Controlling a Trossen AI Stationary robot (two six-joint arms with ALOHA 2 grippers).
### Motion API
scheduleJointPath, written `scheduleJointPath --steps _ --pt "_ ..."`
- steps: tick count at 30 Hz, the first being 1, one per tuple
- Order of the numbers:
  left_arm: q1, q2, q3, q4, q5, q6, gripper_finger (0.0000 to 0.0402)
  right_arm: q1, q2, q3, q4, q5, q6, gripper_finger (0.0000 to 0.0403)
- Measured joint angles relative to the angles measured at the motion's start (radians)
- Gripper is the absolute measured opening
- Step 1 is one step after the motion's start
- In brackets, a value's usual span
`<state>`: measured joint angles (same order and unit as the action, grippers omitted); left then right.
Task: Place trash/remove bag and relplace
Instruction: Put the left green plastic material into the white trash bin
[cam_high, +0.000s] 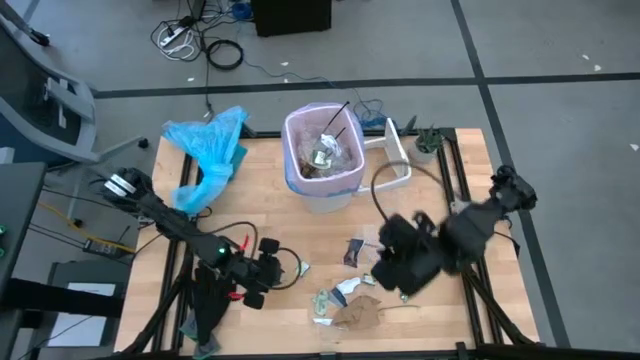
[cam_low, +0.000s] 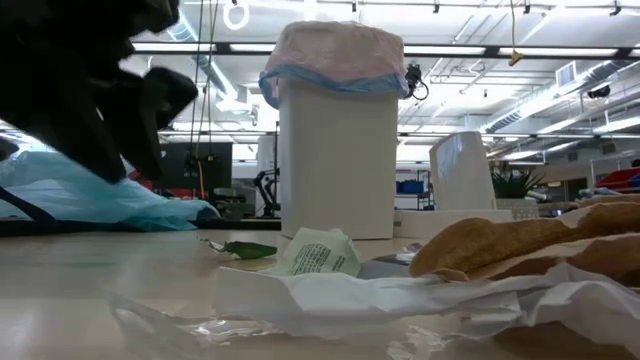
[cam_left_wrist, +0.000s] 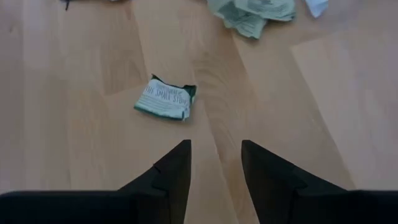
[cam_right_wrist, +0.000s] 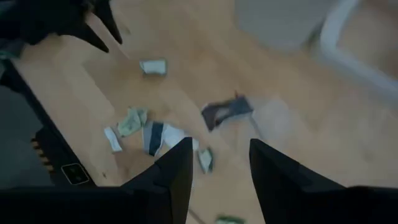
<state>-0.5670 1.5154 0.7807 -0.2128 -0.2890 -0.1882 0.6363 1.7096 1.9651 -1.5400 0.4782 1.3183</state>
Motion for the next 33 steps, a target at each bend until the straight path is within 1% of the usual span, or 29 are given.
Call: scheduleJointPath --steps 3,6,11,14,17,20,22,23,24,27,28,29,32,33 --pt "0.015 0.04 0.0 0.043 0.003 0.006 0.0152 0.084 0.0 -0.119 0.053 0.009 0.167 0.0139" --pt "0.023 0.077 0.0 0.089 0.003 0.056 0.0152 0.161 0.0 -0.23 0.114 0.027 0.322 0.0136" --pt "0.044 0.134 0.001 0.145 -0.019 0.103 0.0152 0.264 0.001 -0.352 0.173 0.034 0.573 0.0131" --pt "0.065 0.178 0.001 0.209 -0.05 0.111 0.0152 0.312 0.001 -0.387 0.199 0.057 0.633 0.013" --pt "0.091 0.232 0.002 0.3 -0.052 0.132 0.0152 0.348 0.001 -0.401 0.2 0.089 0.651 0.013" --pt "0.119 0.288 0.016 0.363 -0.003 0.132 0.015 0.376 0.001 -0.402 0.177 0.095 0.641 0.0127" --pt "0.13 0.32 0.055 0.349 0.022 0.114 0.0136 0.397 0.001 -0.402 0.146 0.097 0.63 0.0125" --pt "0.135 0.33 0.077 0.326 0.033 0.099 0.0122 0.407 0.001 -0.402 0.125 0.1 0.624 0.0124" --pt "0.14 0.335 0.102 0.291 0.042 0.081 0.0103 0.417 0.0 -0.402 0.1 0.102 0.62 0.0123" --pt "0.155 0.343 0.18 0.176 0.048 0.034 0.003 0.452 0.0 -0.402 0.022 0.105 0.618 0.0118" --pt "0.162 0.346 0.21 0.14 0.045 0.013 0.0018 0.465 0.0 -0.402 -0.004 0.113 0.618 0.0116" --pt "0.169 0.347 0.243 0.102 0.043 -0.004 0.0015 0.48 0.0 -0.402 -0.03 0.121 0.622 0.0114" --pt "0.178 0.345 0.364 0.008 0.031 -0.032 0.0015 0.527 -0.008 -0.428 -0.029 0.153 0.633 0.0112" --pt "0.179 0.344 0.404 -0.031 0.031 -0.044 0.0014 0.544 -0.01 -0.444 -0.024 0.161 0.658 0.0112"
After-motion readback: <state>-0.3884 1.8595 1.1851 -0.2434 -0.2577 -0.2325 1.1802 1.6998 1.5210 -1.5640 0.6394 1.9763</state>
